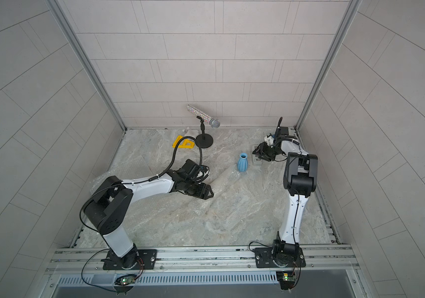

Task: Wrap vases in bubble wrap
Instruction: Tear off the tape using the Tape Cutter.

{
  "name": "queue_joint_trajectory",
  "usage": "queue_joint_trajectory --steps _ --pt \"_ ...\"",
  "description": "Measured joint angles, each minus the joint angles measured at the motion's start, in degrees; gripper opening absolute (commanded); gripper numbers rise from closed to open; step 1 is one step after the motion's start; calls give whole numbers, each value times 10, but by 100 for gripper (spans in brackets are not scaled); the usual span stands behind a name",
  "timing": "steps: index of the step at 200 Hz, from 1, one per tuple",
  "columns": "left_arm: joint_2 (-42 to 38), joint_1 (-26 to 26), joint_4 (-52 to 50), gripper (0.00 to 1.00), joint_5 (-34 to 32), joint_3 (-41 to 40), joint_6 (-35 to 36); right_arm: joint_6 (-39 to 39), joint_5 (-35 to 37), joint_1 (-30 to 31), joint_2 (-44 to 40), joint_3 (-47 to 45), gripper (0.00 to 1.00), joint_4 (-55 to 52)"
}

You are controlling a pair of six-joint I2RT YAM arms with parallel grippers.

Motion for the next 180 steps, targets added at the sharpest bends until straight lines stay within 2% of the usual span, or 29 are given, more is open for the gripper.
queue_joint_trajectory --steps 116,180 --pt "0 0 0 75 -1 0 0 42 -50 -21 -4 -47 34 66" --pt "0 0 0 75 -1 0 0 56 -50 -23 -4 -55 17 71"
